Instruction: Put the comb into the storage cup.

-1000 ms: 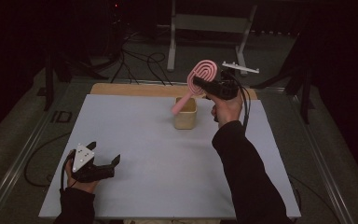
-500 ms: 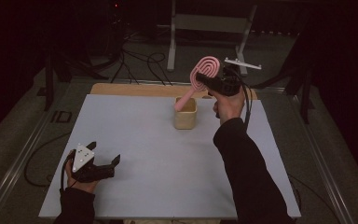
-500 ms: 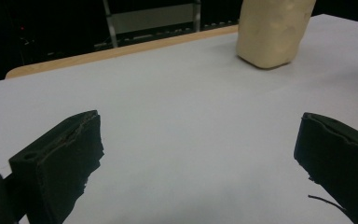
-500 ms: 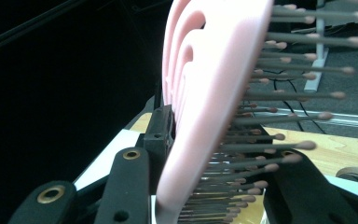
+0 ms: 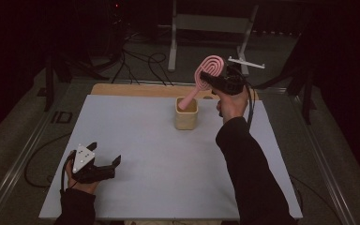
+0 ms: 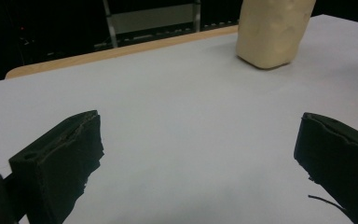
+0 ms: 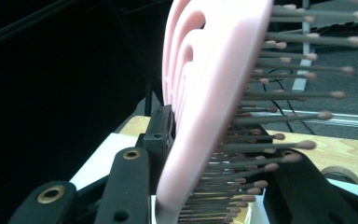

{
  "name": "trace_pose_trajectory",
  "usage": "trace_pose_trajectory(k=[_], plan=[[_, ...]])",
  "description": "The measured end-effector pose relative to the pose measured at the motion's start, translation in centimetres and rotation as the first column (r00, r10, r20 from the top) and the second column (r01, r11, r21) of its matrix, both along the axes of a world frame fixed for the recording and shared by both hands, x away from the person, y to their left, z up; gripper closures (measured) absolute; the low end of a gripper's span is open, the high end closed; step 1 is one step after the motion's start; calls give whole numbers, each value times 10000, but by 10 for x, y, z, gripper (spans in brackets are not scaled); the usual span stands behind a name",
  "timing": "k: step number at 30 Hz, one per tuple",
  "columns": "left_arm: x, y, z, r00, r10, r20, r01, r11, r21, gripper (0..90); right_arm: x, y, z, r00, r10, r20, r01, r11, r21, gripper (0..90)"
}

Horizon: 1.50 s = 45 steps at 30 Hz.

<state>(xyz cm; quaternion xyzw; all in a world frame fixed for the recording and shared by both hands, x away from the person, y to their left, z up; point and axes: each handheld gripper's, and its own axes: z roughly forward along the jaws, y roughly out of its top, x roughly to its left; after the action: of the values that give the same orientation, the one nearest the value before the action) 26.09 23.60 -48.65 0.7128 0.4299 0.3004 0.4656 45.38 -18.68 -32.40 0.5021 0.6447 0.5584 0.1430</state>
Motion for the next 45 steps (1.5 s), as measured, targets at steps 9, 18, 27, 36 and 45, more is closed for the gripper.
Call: trace_pose_trajectory(k=[9,18,27,36,45], plan=[[0,0,0,10000,13,3,-13,10000,-17,16,5,-2,-3,9998,-185,-73,184,9997,-144,636],[0,0,0,10000,-7,1,7,10000,-7,16,8,-3,-5,9995,-289,-127,284,9990,-353,636],[0,0,0,10000,-6,3,6,10000,-1,16,10,0,-8,9994,-280,-183,270,9984,-487,635],[0,0,0,10000,-7,8,7,10000,-8,16,10,6,-11,9996,-189,-229,174,9977,-653,636],[0,0,0,10000,-33,-13,33,10000,-49,16,11,10,-13,9996,-85,-276,64,9971,-764,636]])
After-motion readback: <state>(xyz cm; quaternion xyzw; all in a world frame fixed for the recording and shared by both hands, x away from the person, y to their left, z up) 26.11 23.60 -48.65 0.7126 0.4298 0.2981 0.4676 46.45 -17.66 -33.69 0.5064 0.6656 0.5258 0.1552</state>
